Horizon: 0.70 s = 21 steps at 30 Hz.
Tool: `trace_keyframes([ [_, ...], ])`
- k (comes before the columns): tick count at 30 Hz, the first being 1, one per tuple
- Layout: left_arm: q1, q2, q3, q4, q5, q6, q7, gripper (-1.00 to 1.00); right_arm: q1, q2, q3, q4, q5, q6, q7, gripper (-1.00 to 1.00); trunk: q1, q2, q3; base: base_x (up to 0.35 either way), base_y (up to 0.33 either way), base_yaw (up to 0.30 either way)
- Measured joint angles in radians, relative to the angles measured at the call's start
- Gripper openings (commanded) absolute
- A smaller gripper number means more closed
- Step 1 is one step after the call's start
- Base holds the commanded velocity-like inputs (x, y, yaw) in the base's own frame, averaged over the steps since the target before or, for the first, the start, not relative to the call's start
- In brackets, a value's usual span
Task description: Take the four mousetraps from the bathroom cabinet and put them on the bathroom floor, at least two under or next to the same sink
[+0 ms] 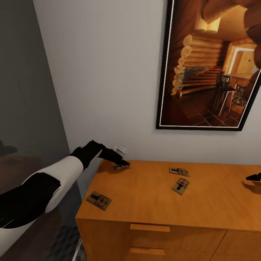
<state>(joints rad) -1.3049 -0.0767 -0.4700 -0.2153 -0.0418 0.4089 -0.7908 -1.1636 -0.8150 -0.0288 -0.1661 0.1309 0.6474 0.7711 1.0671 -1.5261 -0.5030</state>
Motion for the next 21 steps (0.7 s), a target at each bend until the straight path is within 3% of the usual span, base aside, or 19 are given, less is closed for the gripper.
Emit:
trace_keyframes([
  [11,0.000,0.039,0.000,0.001,0.001,-0.019,-0.001,1.00,0.000,0.000,0.000,0.000,0.000,0.000,-0.003,1.00,0.000,0.000,0.000,0.000,0.000,0.000],
  [21,0.000,0.046,0.000,0.037,0.002,-0.057,-0.002,1.00,0.000,0.000,0.000,0.000,0.000,0.000,-0.005,1.00,0.000,0.000,0.000,0.000,0.000,0.000],
])
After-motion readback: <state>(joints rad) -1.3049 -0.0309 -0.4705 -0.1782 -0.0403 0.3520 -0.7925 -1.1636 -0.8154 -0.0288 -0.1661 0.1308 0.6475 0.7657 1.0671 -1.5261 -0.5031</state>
